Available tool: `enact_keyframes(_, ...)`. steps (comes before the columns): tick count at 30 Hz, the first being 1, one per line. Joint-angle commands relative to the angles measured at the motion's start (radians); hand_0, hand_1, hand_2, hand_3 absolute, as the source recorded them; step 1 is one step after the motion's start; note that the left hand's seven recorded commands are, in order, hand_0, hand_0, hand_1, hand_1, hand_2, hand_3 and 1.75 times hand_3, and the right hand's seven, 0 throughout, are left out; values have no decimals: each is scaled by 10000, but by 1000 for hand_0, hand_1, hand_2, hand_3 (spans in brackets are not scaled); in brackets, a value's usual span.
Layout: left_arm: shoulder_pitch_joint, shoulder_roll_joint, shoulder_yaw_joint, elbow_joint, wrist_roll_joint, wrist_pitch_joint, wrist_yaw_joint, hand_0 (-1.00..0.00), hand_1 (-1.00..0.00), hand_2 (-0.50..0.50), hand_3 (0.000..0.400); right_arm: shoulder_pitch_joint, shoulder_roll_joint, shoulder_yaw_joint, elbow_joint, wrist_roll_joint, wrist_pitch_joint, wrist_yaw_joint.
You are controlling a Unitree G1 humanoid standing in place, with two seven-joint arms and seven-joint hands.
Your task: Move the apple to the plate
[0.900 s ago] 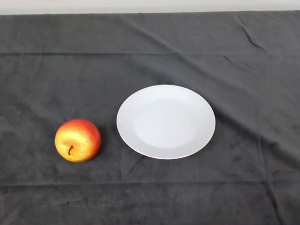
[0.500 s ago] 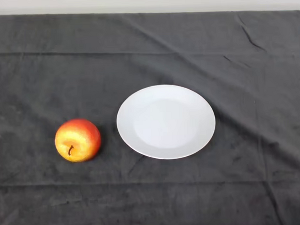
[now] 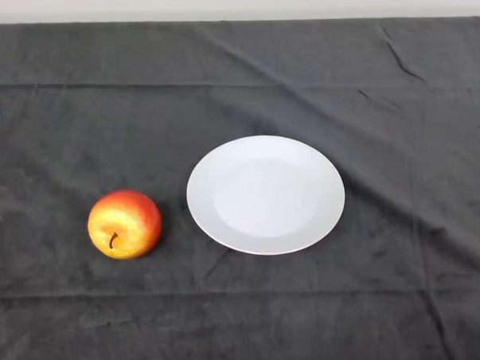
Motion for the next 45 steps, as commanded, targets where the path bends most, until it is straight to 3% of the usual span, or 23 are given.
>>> enact_keyframes(1,-406,128,130,400,-28,-271,-106,0,0,0,0,608,203,219,689,-255,132,-10)
enact_keyframes(11,-359,-58,-83,-81,137,-670,-245,0,0,0,0,606,203,221,693,-255,129,-12)
enact_keyframes(19,-11,-120,-289,-1271,214,-558,-325,0,0,0,0,612,204,221,682,-253,134,-12)
enact_keyframes(27,722,-402,-714,-3773,549,242,70,0,0,0,0,636,207,216,633,-244,157,-7)
enact_keyframes(35,1463,-894,-1521,-6753,1407,1420,750,0,0,0,0,687,210,203,528,-226,208,7)
enact_keyframes(40,1427,-1091,-2119,-7620,1981,1999,1024,0,0,0,0,726,211,191,447,-211,249,20)
enact_keyframes(45,1223,-1208,-2696,-7797,2422,2352,1178,0,0,0,0,764,211,178,367,-196,290,34)
